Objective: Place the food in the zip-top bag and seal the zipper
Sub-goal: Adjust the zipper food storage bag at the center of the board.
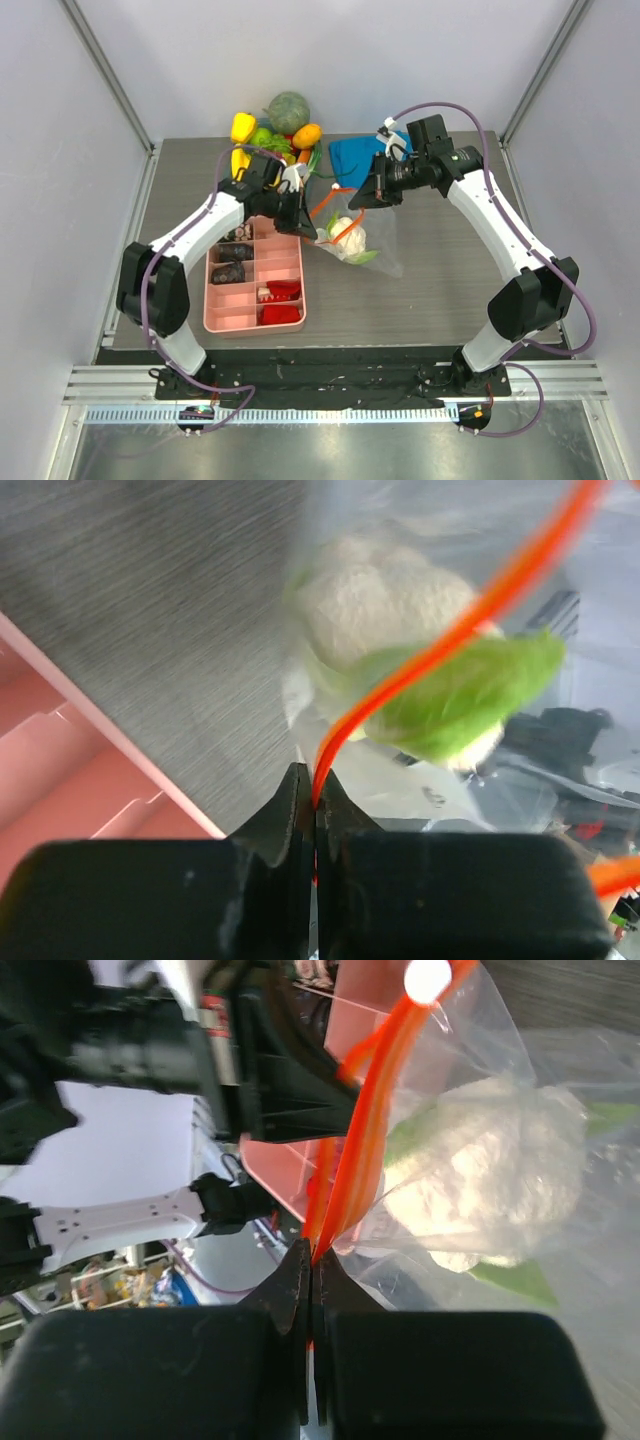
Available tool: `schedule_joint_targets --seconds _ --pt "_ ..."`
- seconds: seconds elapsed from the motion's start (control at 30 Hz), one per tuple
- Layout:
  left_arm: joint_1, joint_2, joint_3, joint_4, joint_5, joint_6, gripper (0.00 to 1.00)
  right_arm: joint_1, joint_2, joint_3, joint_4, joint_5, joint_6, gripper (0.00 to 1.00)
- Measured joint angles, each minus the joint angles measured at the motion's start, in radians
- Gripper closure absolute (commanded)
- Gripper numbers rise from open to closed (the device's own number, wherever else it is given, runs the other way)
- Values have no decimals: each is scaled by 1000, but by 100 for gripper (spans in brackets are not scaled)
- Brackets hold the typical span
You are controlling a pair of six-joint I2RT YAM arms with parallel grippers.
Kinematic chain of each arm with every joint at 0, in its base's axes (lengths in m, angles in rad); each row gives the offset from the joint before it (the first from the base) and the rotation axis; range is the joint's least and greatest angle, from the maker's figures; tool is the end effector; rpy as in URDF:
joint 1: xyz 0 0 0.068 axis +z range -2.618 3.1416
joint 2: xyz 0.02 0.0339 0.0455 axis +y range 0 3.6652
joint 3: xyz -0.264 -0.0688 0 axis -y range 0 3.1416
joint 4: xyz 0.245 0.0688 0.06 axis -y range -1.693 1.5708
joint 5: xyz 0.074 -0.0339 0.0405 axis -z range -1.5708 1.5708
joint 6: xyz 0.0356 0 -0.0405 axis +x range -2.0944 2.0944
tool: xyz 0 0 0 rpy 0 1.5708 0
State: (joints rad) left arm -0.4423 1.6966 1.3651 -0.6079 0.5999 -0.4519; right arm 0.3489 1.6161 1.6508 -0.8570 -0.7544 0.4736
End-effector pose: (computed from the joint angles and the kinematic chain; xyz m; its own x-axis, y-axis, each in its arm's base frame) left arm 0.3216 -0.1745 0.2690 -0.9421 0.0474 -0.3320 0.2702 0.6936 -0.6677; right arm 0.3138 0.1401 0.3725 -0.9262 0.0167 -0.3768 -0.2974 0.5819 0.7570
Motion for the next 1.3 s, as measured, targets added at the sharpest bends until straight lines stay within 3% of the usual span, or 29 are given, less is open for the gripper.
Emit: schedule_joint_targets --seconds 0.33,0.47,0.57,0.6,0.77,0.8,0.83,1.1,1.3 --pt "-64 -32 350 -267 -6 114 100 -4 -2 0 -112 242 -164 99" --pt "-64 -43 378 -355 -1 161 94 -6 -15 0 -157 266 -197 99" --pt "-23 -45 345 -372 -8 181 72 -6 -35 0 -174 272 -211 99" --pt "-13 -45 333 -373 -15 193 55 -6 -42 -2 -174 274 -214 99" --pt "23 -64 315 -365 -53 230 17 -6 -51 -17 -171 282 -216 99" --pt "29 -74 315 -358 -54 235 4 -6 -51 -21 -169 284 -216 99" --pt "40 -84 316 -349 -55 240 0 -6 -51 -24 -169 286 -217 99" --pt "156 -100 356 -210 -253 278 0 -6 -51 -41 -163 316 -221 99" --pt "150 54 417 -142 -370 262 0 -6 -51 -58 -156 337 -221 99"
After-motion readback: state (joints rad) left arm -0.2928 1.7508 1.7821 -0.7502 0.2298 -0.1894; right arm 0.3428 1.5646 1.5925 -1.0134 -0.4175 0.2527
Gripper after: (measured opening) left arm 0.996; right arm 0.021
